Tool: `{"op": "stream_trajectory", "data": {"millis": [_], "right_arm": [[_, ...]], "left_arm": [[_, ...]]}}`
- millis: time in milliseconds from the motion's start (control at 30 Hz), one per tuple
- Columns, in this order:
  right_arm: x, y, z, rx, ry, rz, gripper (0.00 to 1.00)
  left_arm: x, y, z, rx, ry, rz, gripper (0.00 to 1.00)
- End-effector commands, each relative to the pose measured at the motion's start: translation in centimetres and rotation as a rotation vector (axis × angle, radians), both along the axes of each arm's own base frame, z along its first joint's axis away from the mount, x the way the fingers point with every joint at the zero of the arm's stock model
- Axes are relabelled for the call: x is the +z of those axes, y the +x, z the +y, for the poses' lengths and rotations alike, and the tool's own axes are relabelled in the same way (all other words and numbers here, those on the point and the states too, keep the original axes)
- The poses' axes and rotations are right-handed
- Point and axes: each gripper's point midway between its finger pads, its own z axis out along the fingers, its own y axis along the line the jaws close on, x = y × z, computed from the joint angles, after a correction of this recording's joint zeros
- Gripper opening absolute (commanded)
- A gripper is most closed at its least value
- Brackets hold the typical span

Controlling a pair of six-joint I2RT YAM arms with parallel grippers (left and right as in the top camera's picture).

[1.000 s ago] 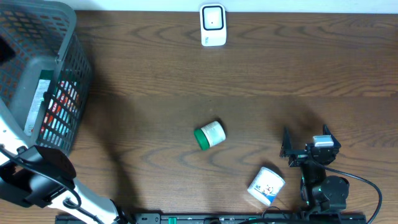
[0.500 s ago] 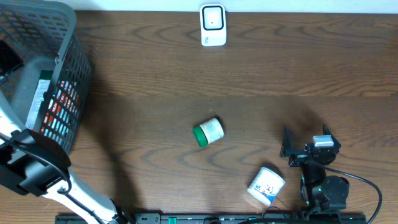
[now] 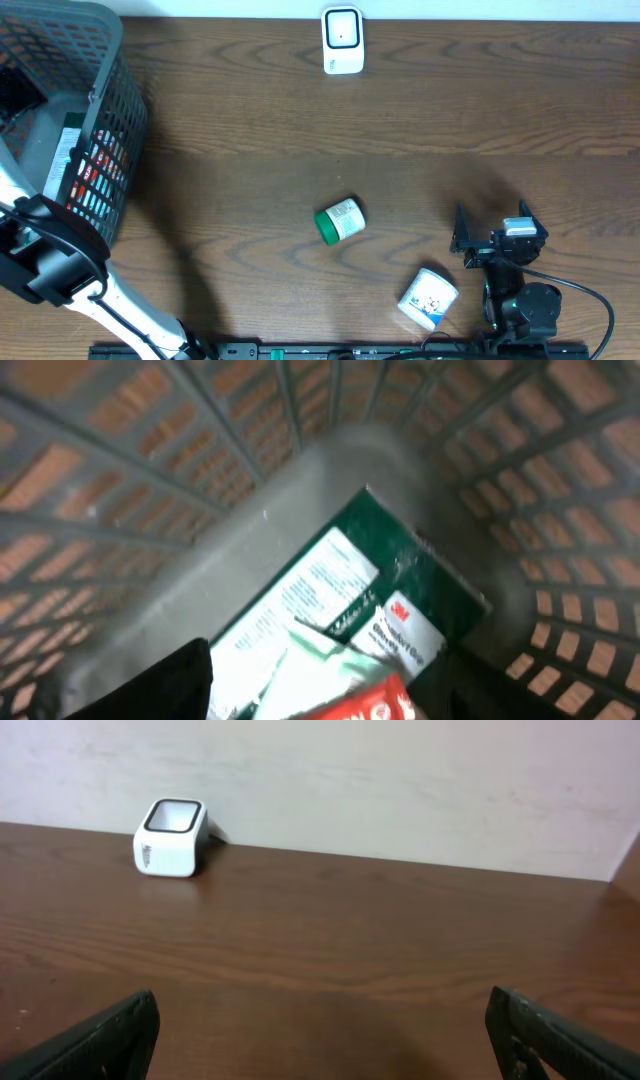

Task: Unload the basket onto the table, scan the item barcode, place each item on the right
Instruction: 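Lower the left gripper into the basket toward the red Nescafe stick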

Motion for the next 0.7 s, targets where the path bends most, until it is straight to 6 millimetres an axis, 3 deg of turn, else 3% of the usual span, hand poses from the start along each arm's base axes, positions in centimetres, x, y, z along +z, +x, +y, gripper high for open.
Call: {"op": "stream_trajectory", "data": {"millis": [0,167,267,500,667], "right_arm": [[0.0,0.0,0.0,-0.002,0.011,0.0,0.99],[0.0,0.0,0.0,-0.002,0.011,0.0,0.99],[0.0,0.0,0.0,-0.002,0.011,0.0,0.99],[0.0,0.0,0.0,-0.002,0.011,0.0,0.99],[0.0,0.0,0.0,-0.002,0.011,0.0,0.99]], "left_arm": [[-0.8,-0.3,0.2,0.003,-0.008,0.023,0.73],[-2.3,-2.7,-1.5,0.002,-0.087,0.131,0.78],[-3.4,-4.0,-2.5,-0.005,-0.128,0.192,0.89],[-6.0,-6.9,-5.4,-0.216,-0.212,0.346,0.92],[-8.1,-6.8,-5.3,-0.284,-0.195,0.356,0.95]]}}
